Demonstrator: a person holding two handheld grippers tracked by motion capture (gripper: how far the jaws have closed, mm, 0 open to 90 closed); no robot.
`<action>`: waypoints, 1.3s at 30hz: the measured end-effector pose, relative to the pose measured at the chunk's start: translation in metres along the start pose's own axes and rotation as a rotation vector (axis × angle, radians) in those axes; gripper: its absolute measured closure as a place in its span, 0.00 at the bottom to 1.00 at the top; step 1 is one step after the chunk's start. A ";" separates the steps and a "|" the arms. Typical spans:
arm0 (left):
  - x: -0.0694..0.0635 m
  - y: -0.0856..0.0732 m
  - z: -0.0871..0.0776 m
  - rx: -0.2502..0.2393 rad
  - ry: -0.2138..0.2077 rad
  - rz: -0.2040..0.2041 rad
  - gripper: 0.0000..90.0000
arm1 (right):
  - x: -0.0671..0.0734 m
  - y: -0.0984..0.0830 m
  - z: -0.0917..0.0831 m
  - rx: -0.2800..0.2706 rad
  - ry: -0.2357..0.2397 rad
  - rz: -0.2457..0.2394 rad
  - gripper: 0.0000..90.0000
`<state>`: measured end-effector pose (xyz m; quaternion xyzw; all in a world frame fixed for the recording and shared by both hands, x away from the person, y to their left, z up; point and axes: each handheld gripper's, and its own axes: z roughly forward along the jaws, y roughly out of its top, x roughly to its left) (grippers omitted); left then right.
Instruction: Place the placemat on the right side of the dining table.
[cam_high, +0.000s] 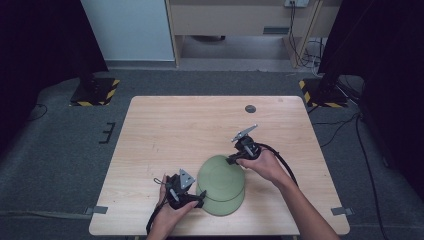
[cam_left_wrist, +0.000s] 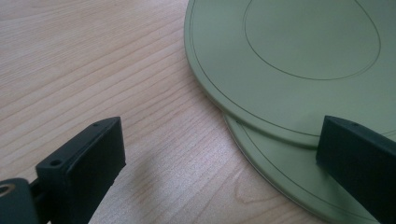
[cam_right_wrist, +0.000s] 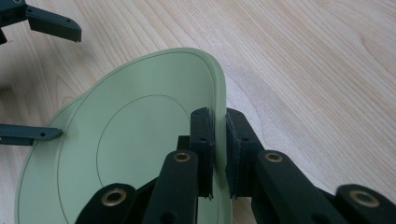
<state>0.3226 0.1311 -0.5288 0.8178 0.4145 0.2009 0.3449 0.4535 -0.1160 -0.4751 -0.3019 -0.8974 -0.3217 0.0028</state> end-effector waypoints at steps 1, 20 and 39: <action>0.000 0.000 0.000 0.000 0.001 0.000 0.01 | 0.000 0.000 0.000 0.004 -0.005 0.000 0.92; 0.000 0.000 0.000 0.001 -0.001 -0.005 0.02 | -0.003 0.001 -0.034 -0.041 -0.041 0.041 0.95; -0.001 -0.001 0.000 -0.004 0.002 -0.001 0.02 | 0.001 0.012 -0.064 -0.100 -0.057 0.058 0.95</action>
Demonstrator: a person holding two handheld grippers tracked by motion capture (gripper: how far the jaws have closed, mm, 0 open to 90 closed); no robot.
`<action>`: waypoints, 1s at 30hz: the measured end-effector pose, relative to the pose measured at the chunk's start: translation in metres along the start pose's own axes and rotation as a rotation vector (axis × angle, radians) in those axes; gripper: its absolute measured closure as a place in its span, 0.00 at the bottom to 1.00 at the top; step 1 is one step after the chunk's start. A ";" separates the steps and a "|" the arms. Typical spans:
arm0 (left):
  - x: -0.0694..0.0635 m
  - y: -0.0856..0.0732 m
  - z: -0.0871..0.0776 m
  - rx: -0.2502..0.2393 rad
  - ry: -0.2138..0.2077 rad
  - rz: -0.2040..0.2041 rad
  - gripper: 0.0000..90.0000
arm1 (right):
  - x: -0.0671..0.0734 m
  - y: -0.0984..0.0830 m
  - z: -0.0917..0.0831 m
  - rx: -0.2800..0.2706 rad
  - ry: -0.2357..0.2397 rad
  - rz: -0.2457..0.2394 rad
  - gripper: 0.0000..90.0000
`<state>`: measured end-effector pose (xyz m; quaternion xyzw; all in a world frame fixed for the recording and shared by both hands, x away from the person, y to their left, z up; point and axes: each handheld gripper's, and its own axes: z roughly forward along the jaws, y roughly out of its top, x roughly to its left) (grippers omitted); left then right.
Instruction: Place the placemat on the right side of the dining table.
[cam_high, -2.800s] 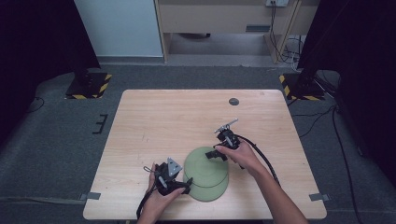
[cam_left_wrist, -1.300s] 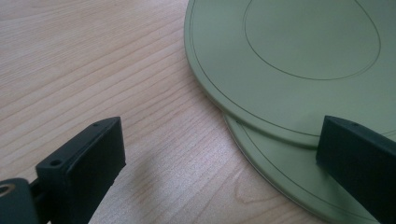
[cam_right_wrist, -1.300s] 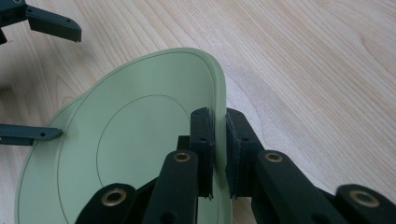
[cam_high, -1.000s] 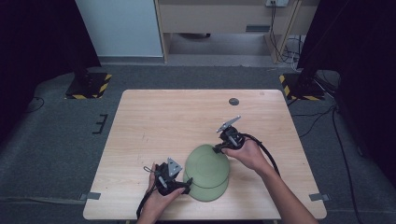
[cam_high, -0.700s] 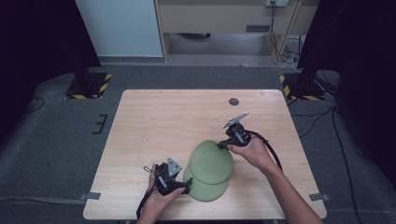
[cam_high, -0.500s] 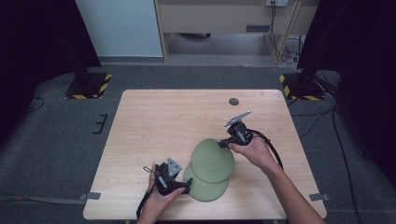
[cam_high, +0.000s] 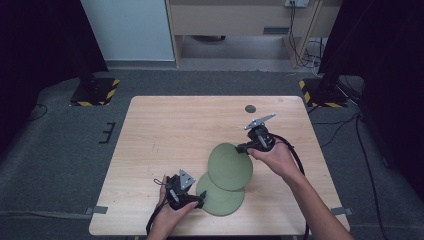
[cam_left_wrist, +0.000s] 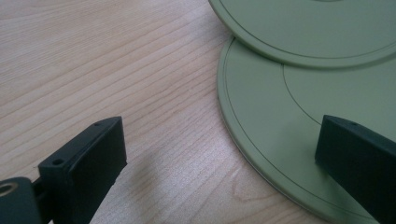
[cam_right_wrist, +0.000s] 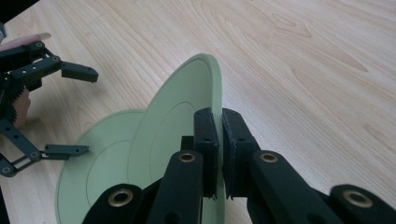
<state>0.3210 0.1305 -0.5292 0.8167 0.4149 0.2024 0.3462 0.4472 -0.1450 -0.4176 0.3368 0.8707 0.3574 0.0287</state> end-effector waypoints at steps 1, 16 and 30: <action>0.000 0.000 0.000 0.001 -0.001 0.000 0.02 | 0.000 0.000 -0.001 -0.006 0.000 0.001 0.95; 0.000 0.000 0.000 0.001 -0.001 -0.001 0.02 | 0.000 0.003 -0.014 -0.040 -0.007 0.011 0.95; 0.000 0.000 0.000 0.003 -0.003 -0.002 0.02 | -0.002 0.007 -0.031 -0.084 -0.028 0.017 0.95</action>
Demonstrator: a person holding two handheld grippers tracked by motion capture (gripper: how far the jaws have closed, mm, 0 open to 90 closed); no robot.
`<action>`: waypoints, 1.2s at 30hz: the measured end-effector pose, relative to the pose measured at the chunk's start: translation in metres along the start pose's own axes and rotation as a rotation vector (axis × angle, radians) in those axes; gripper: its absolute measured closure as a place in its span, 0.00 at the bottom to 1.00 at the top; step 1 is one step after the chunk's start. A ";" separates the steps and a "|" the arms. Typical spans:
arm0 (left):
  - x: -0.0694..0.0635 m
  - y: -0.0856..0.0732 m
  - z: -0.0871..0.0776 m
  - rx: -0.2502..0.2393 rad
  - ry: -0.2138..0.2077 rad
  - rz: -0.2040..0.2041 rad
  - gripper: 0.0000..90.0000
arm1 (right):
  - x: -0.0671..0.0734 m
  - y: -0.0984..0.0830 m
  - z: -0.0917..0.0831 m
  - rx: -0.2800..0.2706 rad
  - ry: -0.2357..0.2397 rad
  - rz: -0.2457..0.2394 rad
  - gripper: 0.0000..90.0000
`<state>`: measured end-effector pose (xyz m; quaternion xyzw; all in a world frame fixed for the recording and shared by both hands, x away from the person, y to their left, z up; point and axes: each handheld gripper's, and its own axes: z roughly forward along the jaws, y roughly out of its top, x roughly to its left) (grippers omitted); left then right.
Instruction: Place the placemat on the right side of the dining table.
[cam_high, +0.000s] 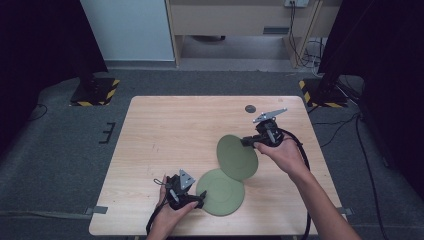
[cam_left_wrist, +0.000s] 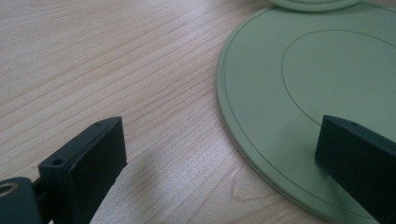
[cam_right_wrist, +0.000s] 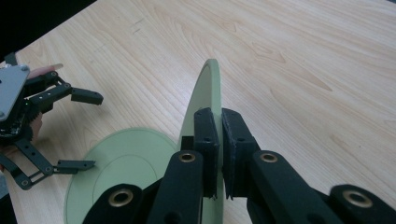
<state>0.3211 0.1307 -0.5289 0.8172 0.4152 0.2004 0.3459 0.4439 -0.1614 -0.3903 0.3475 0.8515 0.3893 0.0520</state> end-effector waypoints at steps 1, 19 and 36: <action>0.000 0.000 0.000 0.000 0.000 0.000 0.02 | 0.000 0.001 -0.001 -0.002 0.001 0.004 0.95; 0.011 0.000 -0.003 -0.008 0.031 -0.038 0.02 | -0.010 0.008 -0.018 -0.066 -0.037 0.048 0.95; 0.035 -0.003 -0.010 -0.012 0.074 -0.111 0.03 | -0.034 0.019 -0.023 -0.074 -0.137 0.097 0.95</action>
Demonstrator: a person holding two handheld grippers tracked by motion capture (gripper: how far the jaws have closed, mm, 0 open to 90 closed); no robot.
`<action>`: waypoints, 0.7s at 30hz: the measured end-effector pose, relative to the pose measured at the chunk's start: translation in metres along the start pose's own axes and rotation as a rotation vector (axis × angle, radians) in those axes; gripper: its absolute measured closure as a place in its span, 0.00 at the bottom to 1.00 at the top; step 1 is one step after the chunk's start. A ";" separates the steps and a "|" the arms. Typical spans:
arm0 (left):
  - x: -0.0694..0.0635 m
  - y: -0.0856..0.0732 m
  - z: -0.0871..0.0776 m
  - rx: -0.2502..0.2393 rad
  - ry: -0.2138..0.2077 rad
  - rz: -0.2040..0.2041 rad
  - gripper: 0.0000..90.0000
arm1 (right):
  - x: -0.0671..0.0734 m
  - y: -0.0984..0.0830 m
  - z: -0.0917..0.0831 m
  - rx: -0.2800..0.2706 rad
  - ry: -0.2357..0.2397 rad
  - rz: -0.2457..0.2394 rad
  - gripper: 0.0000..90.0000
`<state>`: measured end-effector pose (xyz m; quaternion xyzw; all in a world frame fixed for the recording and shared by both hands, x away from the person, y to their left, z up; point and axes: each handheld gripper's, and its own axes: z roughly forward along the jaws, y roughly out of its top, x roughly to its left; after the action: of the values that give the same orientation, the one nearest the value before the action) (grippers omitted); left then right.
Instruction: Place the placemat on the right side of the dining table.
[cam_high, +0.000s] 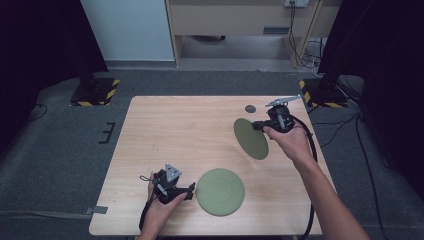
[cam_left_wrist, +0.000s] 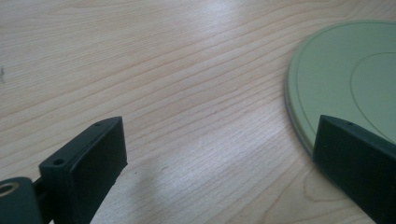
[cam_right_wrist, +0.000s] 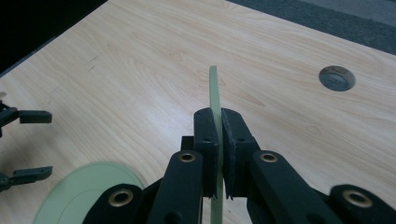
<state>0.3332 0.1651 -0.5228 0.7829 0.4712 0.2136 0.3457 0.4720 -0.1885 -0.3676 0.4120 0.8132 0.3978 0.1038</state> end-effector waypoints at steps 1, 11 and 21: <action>0.000 0.000 0.000 0.000 0.001 0.000 0.03 | -0.001 0.001 0.000 0.002 -0.006 0.004 0.95; 0.014 -0.002 -0.002 -0.004 0.034 -0.046 0.03 | -0.012 0.013 -0.002 -0.013 -0.055 0.018 0.95; 0.025 -0.004 -0.001 0.002 0.050 -0.070 0.03 | -0.027 0.025 0.002 -0.026 -0.098 0.045 0.95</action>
<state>0.3416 0.1885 -0.5253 0.7606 0.5070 0.2204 0.3404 0.5048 -0.1987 -0.3551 0.4478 0.7924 0.3899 0.1400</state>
